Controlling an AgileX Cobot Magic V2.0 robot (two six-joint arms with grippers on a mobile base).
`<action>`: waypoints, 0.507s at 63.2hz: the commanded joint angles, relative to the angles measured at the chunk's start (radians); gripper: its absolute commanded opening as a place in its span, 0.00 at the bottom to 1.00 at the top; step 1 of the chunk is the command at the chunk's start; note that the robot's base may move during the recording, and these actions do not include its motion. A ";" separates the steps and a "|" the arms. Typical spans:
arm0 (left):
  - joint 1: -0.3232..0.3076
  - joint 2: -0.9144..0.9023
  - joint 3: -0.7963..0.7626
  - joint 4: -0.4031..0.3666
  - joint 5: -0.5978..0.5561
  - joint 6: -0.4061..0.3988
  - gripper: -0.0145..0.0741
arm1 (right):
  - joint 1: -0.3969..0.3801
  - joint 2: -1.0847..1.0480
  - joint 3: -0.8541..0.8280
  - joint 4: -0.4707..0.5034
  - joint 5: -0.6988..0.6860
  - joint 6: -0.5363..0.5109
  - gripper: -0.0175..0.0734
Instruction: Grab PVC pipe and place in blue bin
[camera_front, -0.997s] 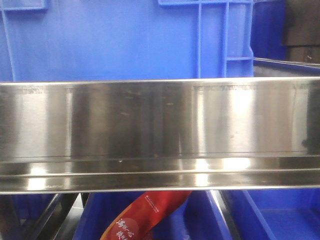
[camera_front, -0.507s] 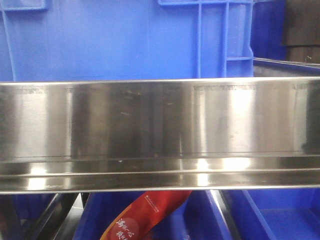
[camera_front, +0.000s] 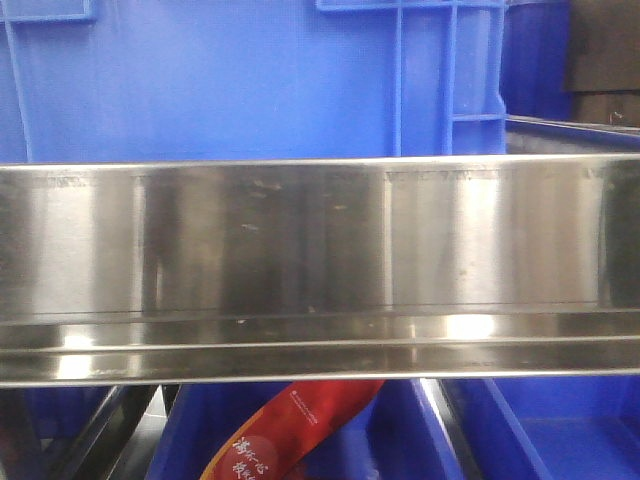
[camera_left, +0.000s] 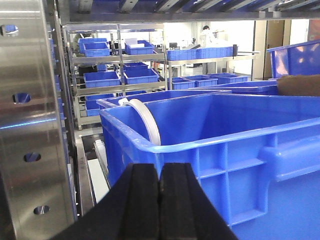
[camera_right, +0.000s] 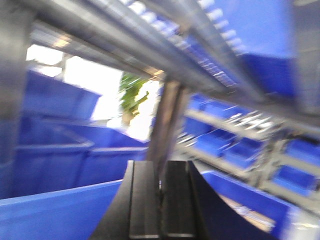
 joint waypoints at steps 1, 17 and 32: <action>-0.004 -0.006 -0.008 -0.009 -0.011 -0.005 0.04 | 0.001 -0.078 0.079 -0.004 -0.077 -0.001 0.01; -0.004 -0.006 -0.008 -0.009 -0.011 -0.005 0.04 | 0.001 -0.322 0.282 0.039 -0.220 -0.001 0.01; -0.004 -0.006 -0.008 -0.007 -0.011 -0.005 0.04 | 0.001 -0.452 0.395 0.062 -0.259 -0.001 0.01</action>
